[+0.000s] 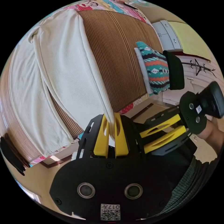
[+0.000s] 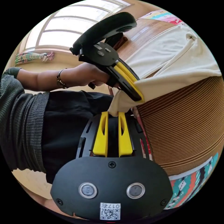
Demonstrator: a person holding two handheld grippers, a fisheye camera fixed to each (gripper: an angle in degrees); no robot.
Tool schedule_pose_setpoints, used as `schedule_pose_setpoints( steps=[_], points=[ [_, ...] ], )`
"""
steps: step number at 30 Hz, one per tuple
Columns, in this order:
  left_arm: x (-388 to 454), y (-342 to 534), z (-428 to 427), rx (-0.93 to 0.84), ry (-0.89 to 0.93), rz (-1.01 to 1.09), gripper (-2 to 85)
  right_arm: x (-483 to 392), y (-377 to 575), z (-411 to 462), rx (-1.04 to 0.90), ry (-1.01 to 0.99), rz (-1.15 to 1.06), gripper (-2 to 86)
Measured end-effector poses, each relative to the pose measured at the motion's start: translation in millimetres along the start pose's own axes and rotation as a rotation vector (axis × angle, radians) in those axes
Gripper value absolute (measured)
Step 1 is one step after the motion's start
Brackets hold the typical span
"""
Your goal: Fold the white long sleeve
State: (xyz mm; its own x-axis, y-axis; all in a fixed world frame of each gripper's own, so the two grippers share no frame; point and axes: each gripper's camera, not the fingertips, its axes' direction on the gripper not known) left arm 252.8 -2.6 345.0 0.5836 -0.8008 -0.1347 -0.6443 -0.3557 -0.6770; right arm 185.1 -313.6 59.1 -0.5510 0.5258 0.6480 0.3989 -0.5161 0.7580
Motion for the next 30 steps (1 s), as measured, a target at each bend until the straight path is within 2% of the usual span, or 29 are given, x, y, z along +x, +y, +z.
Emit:
schedule_pose_setpoints(
  steps=[3,5,8,10,13,18,21,23,25,26,28,30],
  points=[
    [-9.0,13.5,0.6,0.013,0.048,-0.067,2.5,73.9,3.7,-27.0,-0.128,0.063,0.131,4.7],
    [-16.2,23.0,-3.0,0.038,0.088,-0.104,2.2,126.9,-4.7,-65.7,-0.077,0.096,0.247,6.6],
    [-21.6,31.6,-5.4,0.059,0.118,-0.133,1.8,222.6,-30.2,-147.1,0.251,-0.042,0.447,10.7],
    [-23.7,35.8,-5.3,0.069,0.138,-0.156,1.7,295.2,-51.4,-192.0,0.567,-0.199,0.560,12.6],
    [-24.4,43.5,-6.1,0.093,0.168,-0.185,1.9,359.8,-77.8,-208.5,0.856,-0.322,0.678,15.0],
    [-24.6,55.8,-15.2,0.124,0.163,-0.187,2.0,407.0,-124.2,-206.5,1.078,-0.362,0.796,16.3],
    [-27.9,62.3,-23.0,0.141,0.150,-0.177,2.0,421.7,-159.1,-207.1,1.054,-0.348,0.791,13.3],
    [-33.6,67.5,-28.8,0.164,0.190,-0.175,2.0,414.5,-176.3,-215.3,1.050,-0.264,0.777,9.2],
    [-39.9,73.0,-33.2,0.188,0.230,-0.167,2.0,377.0,-204.0,-239.6,0.978,0.070,0.843,5.0],
    [-45.0,77.8,-36.4,0.203,0.256,-0.160,2.0,364.5,-215.6,-246.4,0.947,0.167,0.834,4.4],
    [-53.8,87.8,-44.3,0.237,0.277,-0.144,2.0,307.0,-277.3,-265.3,0.795,0.531,0.705,3.1],
    [-65.3,100.6,-56.5,0.275,0.301,-0.146,1.9,259.9,-325.4,-269.9,0.753,0.725,0.603,2.6]
  ],
)
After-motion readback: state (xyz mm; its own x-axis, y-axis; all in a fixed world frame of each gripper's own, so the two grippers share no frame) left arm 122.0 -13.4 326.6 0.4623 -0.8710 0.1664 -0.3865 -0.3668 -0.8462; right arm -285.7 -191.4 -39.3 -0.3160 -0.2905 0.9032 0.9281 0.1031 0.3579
